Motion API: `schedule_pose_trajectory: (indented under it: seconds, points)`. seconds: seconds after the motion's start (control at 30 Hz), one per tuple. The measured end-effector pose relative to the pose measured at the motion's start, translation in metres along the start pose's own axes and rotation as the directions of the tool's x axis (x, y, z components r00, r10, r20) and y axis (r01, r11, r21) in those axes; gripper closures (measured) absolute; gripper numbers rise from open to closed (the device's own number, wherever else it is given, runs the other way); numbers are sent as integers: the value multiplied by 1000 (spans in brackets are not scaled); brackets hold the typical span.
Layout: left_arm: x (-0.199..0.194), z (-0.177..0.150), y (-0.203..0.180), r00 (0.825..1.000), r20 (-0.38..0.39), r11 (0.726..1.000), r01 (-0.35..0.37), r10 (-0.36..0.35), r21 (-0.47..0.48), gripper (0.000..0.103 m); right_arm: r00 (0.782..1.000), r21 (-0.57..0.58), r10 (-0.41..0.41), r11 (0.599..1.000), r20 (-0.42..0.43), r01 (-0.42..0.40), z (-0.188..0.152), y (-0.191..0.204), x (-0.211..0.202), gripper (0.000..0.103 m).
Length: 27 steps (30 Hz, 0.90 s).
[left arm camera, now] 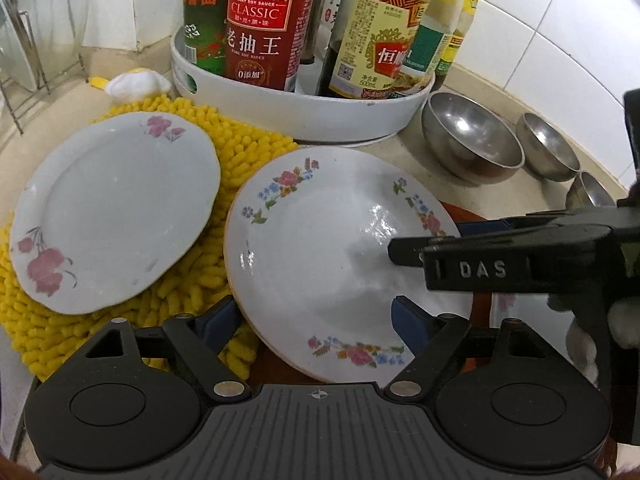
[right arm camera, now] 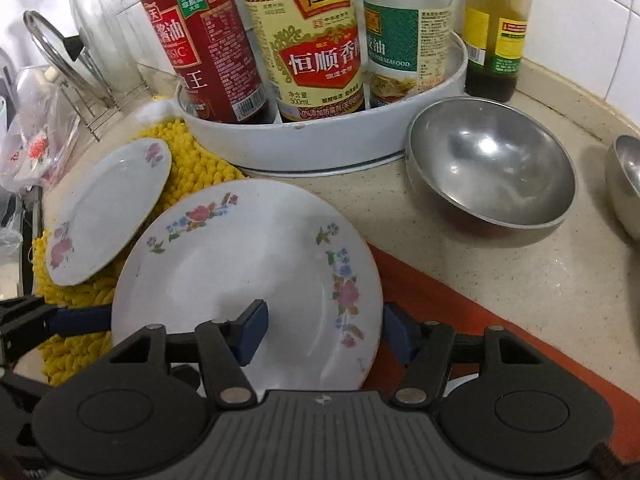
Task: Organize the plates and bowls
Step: 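Lift the floral-rim plate with both grippers and carry it over the pink-flower plate on the red cloth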
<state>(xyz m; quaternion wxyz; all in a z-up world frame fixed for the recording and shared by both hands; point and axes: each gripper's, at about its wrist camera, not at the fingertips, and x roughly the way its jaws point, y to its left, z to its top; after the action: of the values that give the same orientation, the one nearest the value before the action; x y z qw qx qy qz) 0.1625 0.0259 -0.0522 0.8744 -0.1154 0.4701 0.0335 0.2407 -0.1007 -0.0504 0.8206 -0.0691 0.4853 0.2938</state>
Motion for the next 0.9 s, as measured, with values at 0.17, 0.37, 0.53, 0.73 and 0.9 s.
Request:
schedule_pose_trajectory:
  seconds: [0.17, 0.37, 0.53, 0.73, 0.9]
  points:
    - [5, 5, 3, 1000, 11, 1000, 6, -6, -8, 14, 999, -53, 41, 998, -14, -42, 1, -4, 1, 42]
    - [18, 10, -3, 999, 6, 999, -38, 38, 20, 8, 997, -46, 75, 996, -3, -75, 5, -7, 3, 42]
    - [13, 12, -3, 998, 8, 998, -56, 56, 2, 10, 994, -36, 110, 993, 1, -110, 7, -13, 3, 43]
    - [9, 7, -5, 998, -10, 998, -64, 64, 0, 11, 990, -26, 139, 990, -2, -139, -2, -13, -5, 43]
    - [-2, 12, -6, 998, 17, 998, -67, 67, 11, 10, 988, 41, 152, 988, 4, -152, -4, -19, -13, 43]
